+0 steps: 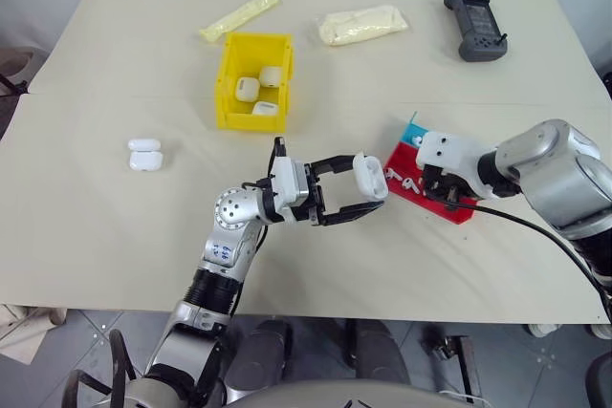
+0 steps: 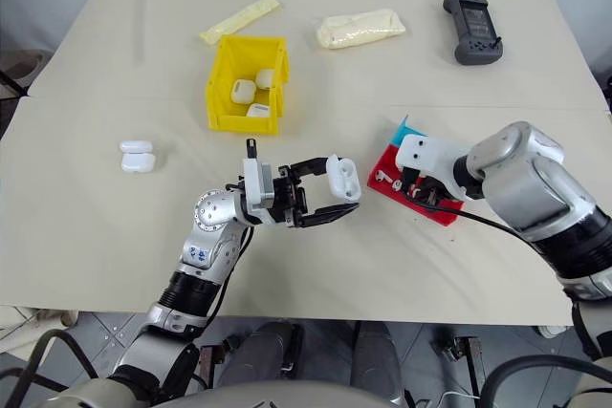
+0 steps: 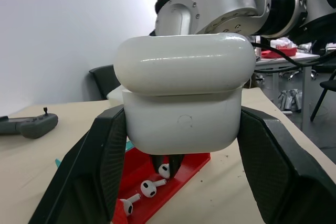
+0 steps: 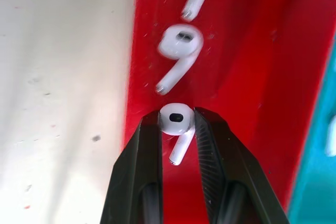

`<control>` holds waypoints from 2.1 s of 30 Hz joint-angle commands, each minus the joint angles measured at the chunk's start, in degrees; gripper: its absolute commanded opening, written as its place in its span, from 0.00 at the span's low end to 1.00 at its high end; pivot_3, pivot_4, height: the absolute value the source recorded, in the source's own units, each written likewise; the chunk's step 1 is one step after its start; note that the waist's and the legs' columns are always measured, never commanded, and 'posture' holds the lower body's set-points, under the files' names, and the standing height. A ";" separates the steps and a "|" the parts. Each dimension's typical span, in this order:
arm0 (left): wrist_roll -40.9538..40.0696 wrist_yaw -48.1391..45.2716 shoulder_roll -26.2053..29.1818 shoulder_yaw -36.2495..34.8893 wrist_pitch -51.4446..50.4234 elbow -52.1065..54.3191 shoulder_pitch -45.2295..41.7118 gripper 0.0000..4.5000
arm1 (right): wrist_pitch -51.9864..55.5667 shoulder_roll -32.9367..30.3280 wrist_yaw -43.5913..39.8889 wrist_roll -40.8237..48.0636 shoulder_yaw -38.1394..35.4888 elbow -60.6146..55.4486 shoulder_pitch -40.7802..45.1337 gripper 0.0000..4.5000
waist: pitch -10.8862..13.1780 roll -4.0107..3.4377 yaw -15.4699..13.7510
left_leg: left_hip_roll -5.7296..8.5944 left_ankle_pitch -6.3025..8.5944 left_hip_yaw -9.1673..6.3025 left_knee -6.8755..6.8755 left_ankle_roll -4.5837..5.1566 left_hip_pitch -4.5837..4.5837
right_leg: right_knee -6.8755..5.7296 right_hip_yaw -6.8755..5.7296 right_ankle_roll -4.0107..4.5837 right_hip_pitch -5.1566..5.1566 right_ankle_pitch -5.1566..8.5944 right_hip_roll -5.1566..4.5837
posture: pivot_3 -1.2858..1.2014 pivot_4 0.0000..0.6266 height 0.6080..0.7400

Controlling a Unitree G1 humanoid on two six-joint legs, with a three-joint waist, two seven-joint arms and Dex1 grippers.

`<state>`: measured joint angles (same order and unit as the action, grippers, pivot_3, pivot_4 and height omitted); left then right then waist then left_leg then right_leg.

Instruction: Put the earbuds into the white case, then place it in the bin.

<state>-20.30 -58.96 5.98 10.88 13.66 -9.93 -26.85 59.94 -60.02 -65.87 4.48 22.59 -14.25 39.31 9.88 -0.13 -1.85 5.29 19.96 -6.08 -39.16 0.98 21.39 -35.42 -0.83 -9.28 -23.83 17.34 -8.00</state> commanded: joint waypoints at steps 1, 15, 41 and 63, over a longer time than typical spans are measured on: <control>-2.18 -1.40 0.60 -0.81 -0.57 1.79 -0.59 0.62 | 2.45 0.40 0.20 7.30 -12.49 -6.99 -4.39 0.11 | 0.00 0.00 0.10 | 0.00 0.00 0.01 0.01 0.00 0.00 | 0.00 0.00 0.00 0.00 0.00 0.00 | 0.52 0.24 1.00; -5.85 -6.39 3.66 -2.21 -7.37 2.99 -2.47 0.62 | -29.90 32.22 10.01 32.67 -42.23 -19.11 -30.01 0.11 | 0.00 0.05 0.34 | -0.04 -0.01 0.01 0.00 0.03 -0.18 | -0.11 0.05 -0.04 0.14 -0.02 0.05 | 0.52 0.24 1.00; -6.19 -6.40 5.08 -2.26 -11.68 7.57 -1.10 0.62 | -48.51 40.70 16.46 30.87 -28.27 -12.58 -31.03 0.11 | -0.02 0.03 0.52 | -0.02 -0.01 -0.01 0.02 0.02 -0.21 | -0.12 0.08 -0.04 0.13 -0.02 0.09 | 0.52 0.24 1.00; -5.50 -5.04 4.01 -2.87 -10.21 6.58 -2.39 0.62 | -46.29 36.44 13.16 34.41 -25.87 -8.85 -29.73 0.32 | -0.01 0.03 0.53 | -0.03 -0.01 -0.01 0.03 0.01 -0.20 | -0.11 0.09 -0.04 0.12 -0.02 0.09 | 0.52 0.24 1.00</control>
<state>-24.64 -65.00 11.14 9.29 1.88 -5.18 -27.63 13.00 -22.95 -51.82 38.28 -3.63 -22.63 9.60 9.87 -0.10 -1.33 5.25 19.96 -6.08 -39.14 0.99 21.19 -35.52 -0.74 -9.32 -23.71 17.32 -7.91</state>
